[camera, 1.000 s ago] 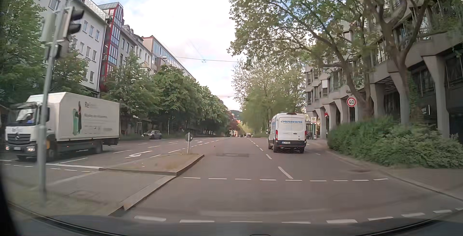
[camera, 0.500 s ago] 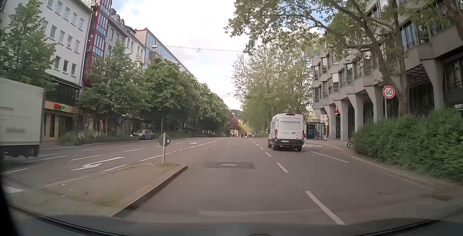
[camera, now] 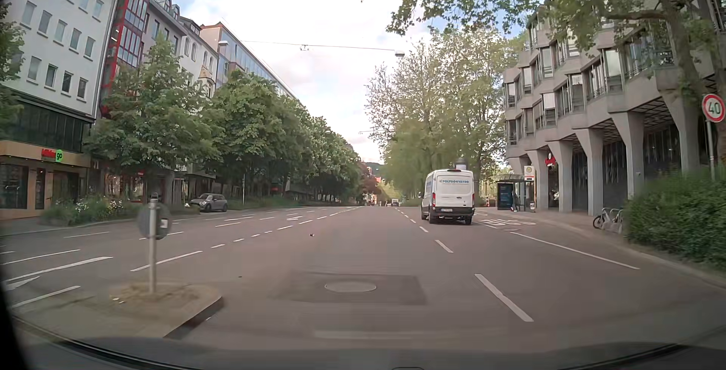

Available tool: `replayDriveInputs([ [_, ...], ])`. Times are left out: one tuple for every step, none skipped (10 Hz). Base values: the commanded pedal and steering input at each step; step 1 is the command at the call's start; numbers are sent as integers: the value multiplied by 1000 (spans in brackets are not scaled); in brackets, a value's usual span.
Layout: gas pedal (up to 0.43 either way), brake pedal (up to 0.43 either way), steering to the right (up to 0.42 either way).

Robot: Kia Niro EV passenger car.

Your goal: Follow the waypoints while adhering to traffic rules and regulations

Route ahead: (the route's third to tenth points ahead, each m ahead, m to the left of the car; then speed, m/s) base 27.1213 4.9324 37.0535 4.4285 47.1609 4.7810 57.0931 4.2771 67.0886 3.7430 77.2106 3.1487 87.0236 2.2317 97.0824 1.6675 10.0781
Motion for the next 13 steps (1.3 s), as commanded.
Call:
replayDriveInputs([
  [169,0,-7],
  [169,0,-7],
  [169,0,-6],
  [169,0,-7],
  [169,0,-7],
  [169,0,-6],
  [157,0,-2],
  [150,0,6],
  [138,0,5],
  [138,0,4],
  [138,0,4],
  [138,0,5],
  [138,0,5],
])
